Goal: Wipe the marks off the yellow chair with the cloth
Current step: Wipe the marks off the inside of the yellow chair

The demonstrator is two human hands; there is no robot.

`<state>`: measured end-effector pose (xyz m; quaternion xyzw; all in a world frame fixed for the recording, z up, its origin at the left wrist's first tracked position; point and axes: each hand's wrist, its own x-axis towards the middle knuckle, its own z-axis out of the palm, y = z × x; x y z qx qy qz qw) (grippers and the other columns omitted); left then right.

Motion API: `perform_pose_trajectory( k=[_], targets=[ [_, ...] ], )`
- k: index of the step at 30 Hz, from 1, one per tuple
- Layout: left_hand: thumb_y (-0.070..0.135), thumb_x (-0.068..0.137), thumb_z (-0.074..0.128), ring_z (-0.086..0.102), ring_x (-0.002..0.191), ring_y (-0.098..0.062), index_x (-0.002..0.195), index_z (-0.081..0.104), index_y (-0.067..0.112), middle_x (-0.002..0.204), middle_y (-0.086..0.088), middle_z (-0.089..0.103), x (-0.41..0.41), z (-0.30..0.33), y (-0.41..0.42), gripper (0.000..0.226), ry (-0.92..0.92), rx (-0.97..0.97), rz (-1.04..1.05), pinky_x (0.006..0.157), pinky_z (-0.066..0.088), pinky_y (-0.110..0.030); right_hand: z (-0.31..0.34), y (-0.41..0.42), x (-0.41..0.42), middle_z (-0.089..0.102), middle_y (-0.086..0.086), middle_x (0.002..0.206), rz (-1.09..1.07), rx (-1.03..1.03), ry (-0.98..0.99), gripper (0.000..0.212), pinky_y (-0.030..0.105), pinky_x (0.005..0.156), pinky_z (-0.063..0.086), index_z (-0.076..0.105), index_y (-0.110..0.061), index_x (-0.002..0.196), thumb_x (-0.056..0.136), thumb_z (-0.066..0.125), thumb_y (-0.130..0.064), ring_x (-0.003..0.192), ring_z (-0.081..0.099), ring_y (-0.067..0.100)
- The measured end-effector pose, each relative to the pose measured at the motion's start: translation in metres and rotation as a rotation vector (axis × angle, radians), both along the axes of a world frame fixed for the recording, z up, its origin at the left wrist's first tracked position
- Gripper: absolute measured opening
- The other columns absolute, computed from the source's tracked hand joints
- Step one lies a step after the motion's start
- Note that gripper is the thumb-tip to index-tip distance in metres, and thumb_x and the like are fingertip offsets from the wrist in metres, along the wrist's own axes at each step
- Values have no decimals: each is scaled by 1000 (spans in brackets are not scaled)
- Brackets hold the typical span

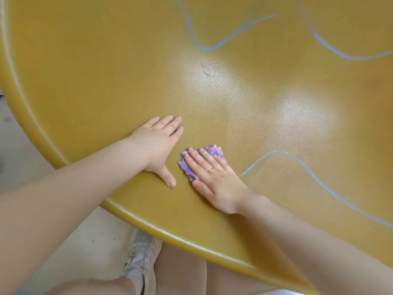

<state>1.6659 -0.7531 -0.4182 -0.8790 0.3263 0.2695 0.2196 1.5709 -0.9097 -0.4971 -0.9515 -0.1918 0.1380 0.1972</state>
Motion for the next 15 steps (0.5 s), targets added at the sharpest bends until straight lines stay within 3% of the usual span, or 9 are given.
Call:
perform_pose_trajectory(
  k=[5, 9, 15],
  targets=[
    [72, 53, 67, -16, 144, -26, 145, -14, 5, 154, -11, -23, -4, -9, -13, 140, -15, 22, 82, 117, -5, -42, -16, -25, 62, 4, -5, 157, -149, -122, -170, 70, 33, 114, 0, 6, -24, 147, 84, 0, -53, 144, 3, 17],
    [73, 53, 65, -17, 144, -25, 145, -15, 6, 154, -10, -23, -5, -8, -16, 139, -19, 30, 95, 116, -6, -41, -13, -48, 130, -5, -5, 157, -360, -204, -184, 57, 37, 114, -3, -3, -24, 147, 98, 21, -40, 144, -4, 18],
    [74, 51, 65, -18, 143, -24, 145, -15, 7, 154, -9, -25, -7, -9, -16, 141, -29, 23, 122, 116, -8, -41, -6, -42, 135, -11, -2, 157, -395, -207, -114, 61, 39, 114, -6, -8, -21, 147, 98, 22, -41, 143, -10, 19]
  ],
)
